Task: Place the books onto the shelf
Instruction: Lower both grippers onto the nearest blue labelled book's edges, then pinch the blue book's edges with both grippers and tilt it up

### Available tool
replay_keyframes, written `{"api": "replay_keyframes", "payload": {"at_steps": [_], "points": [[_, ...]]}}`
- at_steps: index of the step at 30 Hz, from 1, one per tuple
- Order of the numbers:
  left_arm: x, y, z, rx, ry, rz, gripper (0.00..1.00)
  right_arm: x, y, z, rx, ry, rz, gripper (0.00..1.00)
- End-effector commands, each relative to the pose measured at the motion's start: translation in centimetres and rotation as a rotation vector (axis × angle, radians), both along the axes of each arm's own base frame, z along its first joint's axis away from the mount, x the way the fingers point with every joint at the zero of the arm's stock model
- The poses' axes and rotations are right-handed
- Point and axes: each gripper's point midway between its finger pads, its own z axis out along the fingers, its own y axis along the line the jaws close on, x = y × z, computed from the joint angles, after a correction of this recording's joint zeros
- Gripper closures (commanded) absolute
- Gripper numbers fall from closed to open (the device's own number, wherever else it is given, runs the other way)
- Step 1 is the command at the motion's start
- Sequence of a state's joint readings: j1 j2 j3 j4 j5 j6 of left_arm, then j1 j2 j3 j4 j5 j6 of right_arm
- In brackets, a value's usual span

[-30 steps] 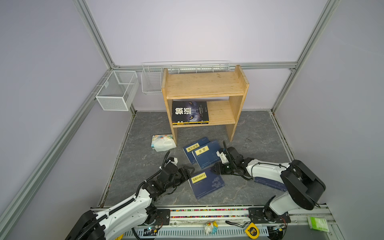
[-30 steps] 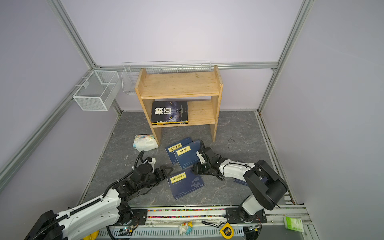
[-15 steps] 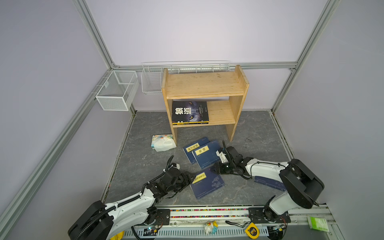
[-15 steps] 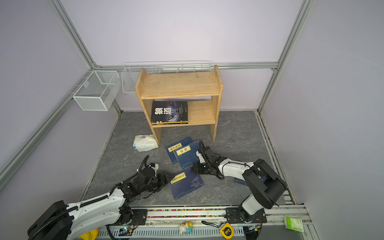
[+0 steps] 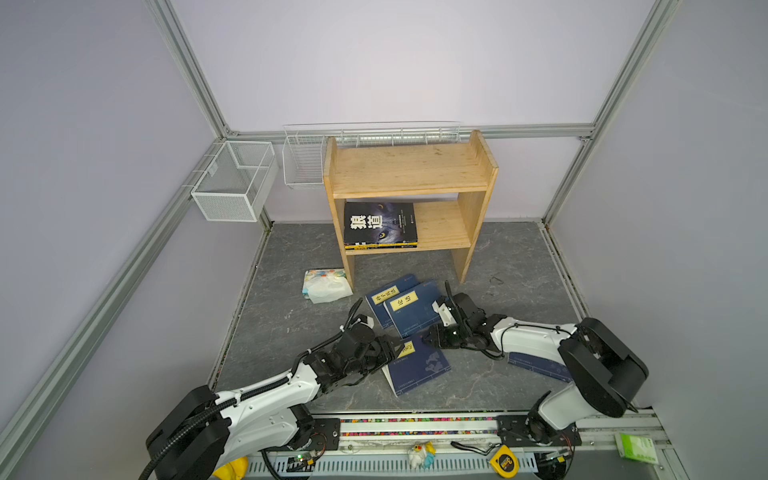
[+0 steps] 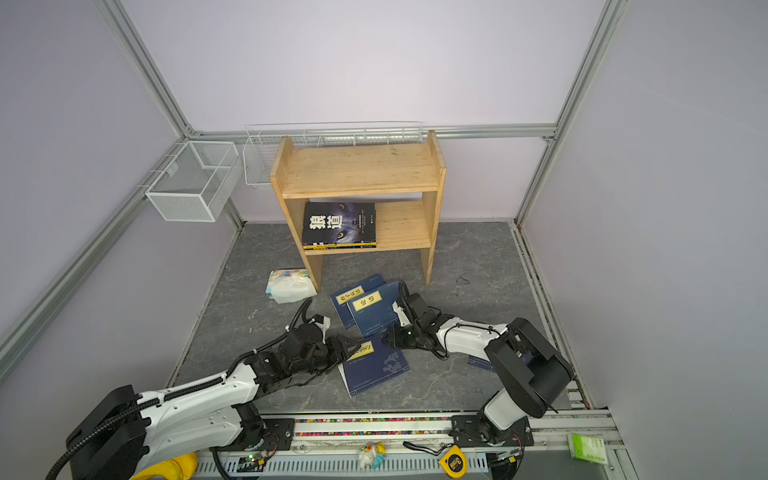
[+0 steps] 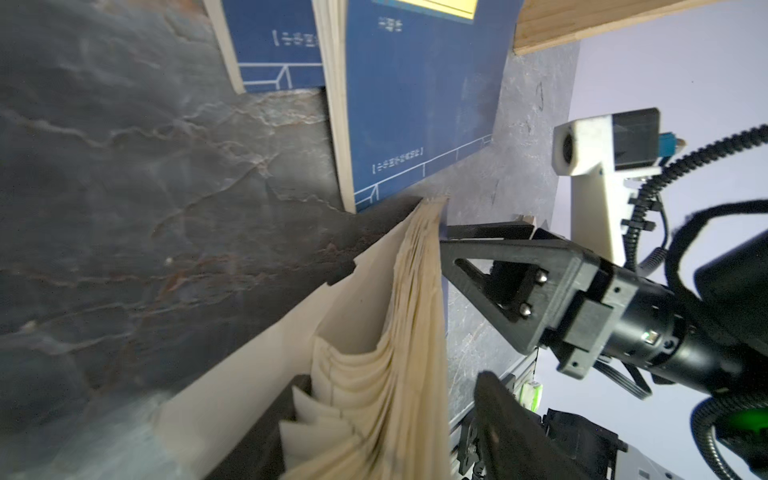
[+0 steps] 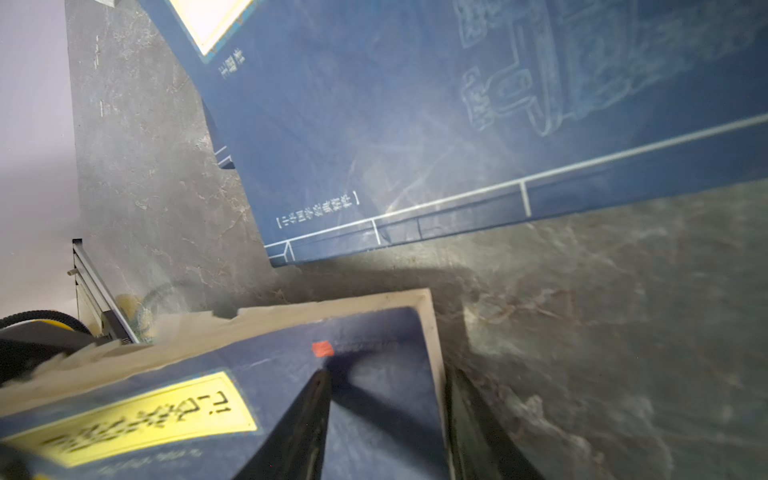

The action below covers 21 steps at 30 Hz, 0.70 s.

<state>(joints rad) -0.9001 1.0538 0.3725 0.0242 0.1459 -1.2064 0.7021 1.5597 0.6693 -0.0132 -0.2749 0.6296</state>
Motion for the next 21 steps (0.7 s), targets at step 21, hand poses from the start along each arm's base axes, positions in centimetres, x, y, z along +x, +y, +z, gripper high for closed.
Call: {"api": "replay_keyframes", "payload": {"at_steps": [21], "points": [[0.1,0.3,2.3,0.023,-0.089,-0.016,0.43,-3.0,-2.9,-4.8,-0.168,0.158,-0.014,0.52]]}}
